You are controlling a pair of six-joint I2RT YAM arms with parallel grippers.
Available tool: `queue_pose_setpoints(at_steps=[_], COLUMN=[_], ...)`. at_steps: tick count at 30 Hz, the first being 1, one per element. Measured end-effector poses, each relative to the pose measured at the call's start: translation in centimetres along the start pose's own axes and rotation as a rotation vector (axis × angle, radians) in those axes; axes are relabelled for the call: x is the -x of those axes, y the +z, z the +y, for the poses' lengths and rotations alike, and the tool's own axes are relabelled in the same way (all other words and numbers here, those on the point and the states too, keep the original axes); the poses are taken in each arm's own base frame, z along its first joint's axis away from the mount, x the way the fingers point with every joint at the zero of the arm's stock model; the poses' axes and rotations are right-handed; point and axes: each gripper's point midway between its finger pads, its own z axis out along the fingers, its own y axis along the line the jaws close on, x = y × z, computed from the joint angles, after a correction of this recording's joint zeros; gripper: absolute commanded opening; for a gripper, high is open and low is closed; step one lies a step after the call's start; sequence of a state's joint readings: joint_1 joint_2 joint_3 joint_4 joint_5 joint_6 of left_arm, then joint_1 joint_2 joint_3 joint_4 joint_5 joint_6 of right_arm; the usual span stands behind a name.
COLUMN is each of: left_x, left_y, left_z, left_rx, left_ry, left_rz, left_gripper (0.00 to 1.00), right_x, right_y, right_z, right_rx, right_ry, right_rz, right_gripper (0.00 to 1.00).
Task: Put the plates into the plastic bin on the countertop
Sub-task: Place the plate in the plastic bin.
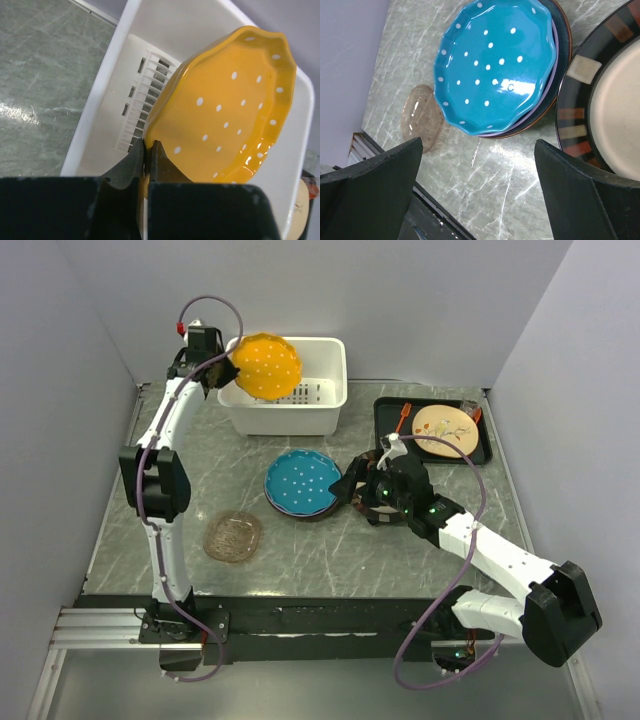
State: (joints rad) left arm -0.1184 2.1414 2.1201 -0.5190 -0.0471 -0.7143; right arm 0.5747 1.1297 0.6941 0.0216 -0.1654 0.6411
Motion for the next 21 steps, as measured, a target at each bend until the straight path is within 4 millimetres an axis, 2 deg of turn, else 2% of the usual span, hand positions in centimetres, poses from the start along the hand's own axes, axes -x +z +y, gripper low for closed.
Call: queue_pose_setpoints(at_steps=[5, 10, 17, 21], left_x=[-1.3, -2.1, -2.1, -2.8], left_y=[1.9, 2.3, 2.9, 2.7], left_z=[0.6, 0.5, -2.0, -3.8], left_rx=[0.031, 0.037, -0.005, -0.027], left_ry=[0.015, 0.039, 0.103, 0.167], left_rz=[0.018, 0.026, -0.001, -0.015], left_gripper=[0.01, 0.02, 0.08, 0.06], right_x=[-0.1, -0.9, -1.0, -1.0], right_y=[0.0, 0.0, 0.1, 0.1], right_z=[-0.1, -0.8, -0.9, -0.9], right_rx=[-0.001, -0.015, -0.017, -0.018], right_ry=[-0.002, 0.001, 0.001, 0.001], right_rz=[0.002, 0.018, 0.020, 0.021], right_gripper=[1.00, 1.00, 1.00, 1.00])
